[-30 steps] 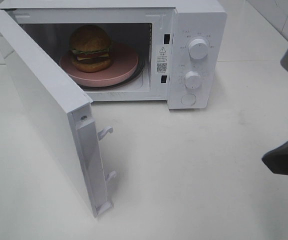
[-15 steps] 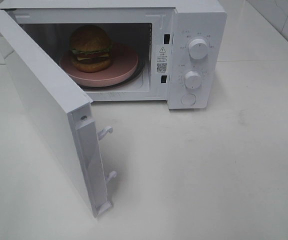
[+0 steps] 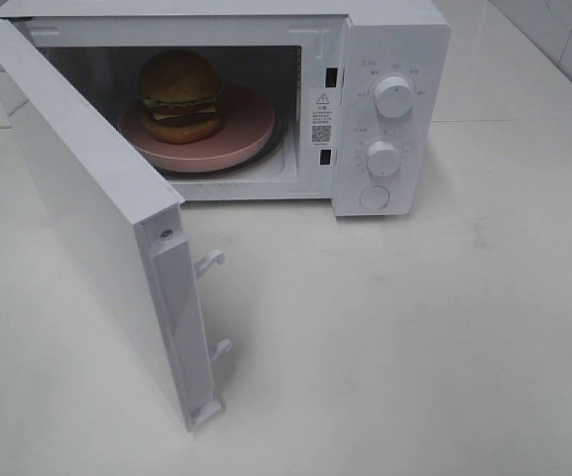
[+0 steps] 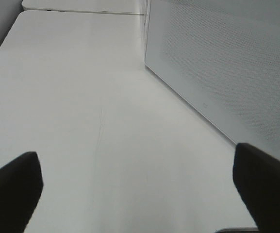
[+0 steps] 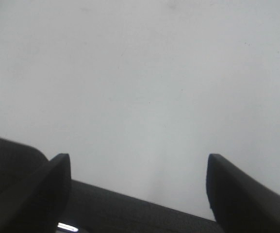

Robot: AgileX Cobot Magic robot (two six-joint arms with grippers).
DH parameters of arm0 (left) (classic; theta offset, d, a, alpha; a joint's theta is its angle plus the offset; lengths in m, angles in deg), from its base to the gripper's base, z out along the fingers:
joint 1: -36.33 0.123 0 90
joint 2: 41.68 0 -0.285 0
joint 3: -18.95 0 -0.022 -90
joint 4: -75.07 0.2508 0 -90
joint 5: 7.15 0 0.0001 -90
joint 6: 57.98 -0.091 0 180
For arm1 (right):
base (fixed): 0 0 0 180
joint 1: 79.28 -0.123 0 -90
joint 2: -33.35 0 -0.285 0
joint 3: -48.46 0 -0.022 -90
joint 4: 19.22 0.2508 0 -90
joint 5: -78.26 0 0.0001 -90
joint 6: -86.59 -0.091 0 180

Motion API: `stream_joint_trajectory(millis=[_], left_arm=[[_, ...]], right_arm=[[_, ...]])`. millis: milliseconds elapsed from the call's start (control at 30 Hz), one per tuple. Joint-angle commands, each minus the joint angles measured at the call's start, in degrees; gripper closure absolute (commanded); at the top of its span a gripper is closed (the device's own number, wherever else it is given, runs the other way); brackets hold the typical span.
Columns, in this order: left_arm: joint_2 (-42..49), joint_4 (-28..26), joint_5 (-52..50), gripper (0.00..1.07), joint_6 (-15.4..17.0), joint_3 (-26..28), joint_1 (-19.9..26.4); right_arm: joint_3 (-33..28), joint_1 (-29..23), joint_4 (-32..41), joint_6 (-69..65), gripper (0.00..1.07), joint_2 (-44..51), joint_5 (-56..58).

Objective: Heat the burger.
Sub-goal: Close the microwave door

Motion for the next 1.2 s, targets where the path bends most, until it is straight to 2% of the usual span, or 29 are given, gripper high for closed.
stream_joint_trajectory(millis=[33,333,533,1200], left_arm=[[0.9,-0.2,-0.8,0.07,0.0,-0.1,-0.3],[0.9,-0.2,-0.8,0.07,0.0,-0.1,-0.3],[0.9,-0.2,-0.8,0.07,0.0,-0.1,-0.3],[0.9,-0.2,-0.8,0.07,0.0,-0.1,-0.3]], right_arm=[[-1.4,3.1,0.7,-0.4,0.32,4.7,-2.6],[-2.4,9.8,0.8,-0.4,0.32,15.4,-4.2],[-2.4,10.8,1.0,-0.4,0.32,21.2,-4.2],[-2.4,10.8,1.1,-0.3,0.32,21.1,-4.2]])
